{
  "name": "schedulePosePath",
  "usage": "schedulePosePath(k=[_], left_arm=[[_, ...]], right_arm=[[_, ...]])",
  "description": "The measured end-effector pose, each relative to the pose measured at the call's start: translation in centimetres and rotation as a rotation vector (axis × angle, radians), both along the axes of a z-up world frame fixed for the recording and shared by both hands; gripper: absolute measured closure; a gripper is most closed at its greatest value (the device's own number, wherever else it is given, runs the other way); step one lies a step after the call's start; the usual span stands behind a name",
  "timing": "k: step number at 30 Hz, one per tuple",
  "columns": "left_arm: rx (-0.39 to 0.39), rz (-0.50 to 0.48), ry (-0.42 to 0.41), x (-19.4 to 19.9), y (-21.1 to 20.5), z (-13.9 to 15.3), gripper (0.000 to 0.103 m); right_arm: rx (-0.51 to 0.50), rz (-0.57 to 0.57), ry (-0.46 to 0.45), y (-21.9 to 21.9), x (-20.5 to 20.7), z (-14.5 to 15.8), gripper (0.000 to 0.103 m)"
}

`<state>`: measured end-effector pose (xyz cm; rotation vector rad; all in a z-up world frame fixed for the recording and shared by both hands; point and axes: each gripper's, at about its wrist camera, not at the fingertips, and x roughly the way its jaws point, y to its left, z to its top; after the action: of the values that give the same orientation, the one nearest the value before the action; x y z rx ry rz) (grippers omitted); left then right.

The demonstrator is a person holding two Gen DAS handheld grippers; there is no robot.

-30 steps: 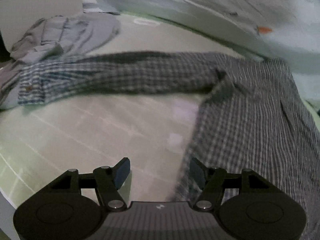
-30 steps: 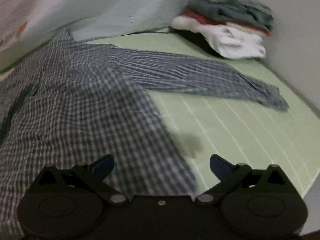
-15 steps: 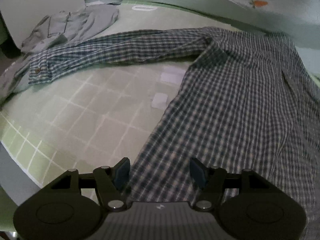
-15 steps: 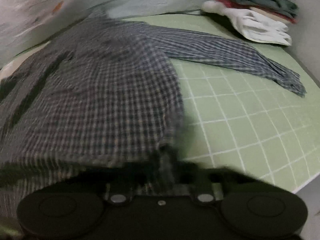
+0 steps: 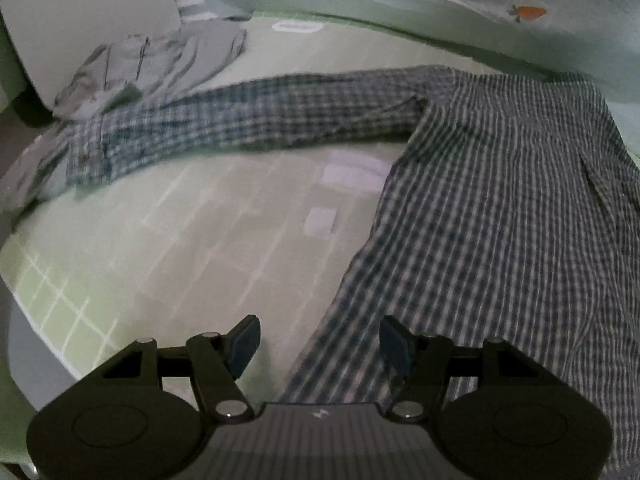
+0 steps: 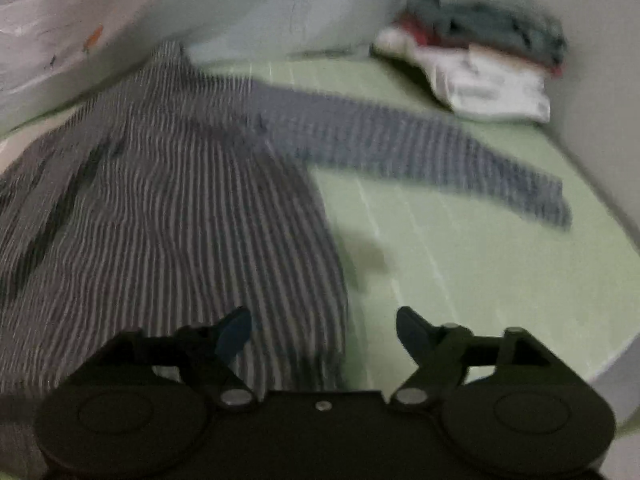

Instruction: Fold clothes

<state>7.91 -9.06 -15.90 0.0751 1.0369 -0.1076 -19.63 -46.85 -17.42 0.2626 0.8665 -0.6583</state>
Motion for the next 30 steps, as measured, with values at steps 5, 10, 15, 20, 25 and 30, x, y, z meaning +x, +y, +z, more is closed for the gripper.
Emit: schedulePosePath(k=[5, 10, 15, 20, 25, 30], left_arm=[[0.001, -0.039, -0.039, 2.9, -2.2, 0.9, 0.036], [0.018, -0.072, -0.055, 7.3, -5.9, 0.6, 0.036], [0.027, -0.099, -0.049, 12.4, -9.3, -1.3, 0.036], [-0.005, -0.077, -0.032, 16.3, -11.3, -3.0, 0.036], [0.0, -0.088, -0.07, 18.3, -12.4, -3.8, 0.031], [-0.01, -0.079, -0.093, 20.2, -12.9, -4.1, 0.029]], right_arm=[[-0.051, 0.073, -0.041, -2.4, 5.9, 0.4, 0.01], [-0.011, 0.158, -0.103, -5.8, 14.7, 0.3, 0.009], [0.011, 0.242, -0.169, -9.2, 24.7, 0.0, 0.02], [0.074, 0.329, -0.223, -11.5, 34.4, -0.5, 0.028], [0.075, 0.353, -0.202, -12.4, 41.9, -2.7, 0.022], [0.157, 0.429, -0.163, -12.7, 47.0, -4.9, 0.098]])
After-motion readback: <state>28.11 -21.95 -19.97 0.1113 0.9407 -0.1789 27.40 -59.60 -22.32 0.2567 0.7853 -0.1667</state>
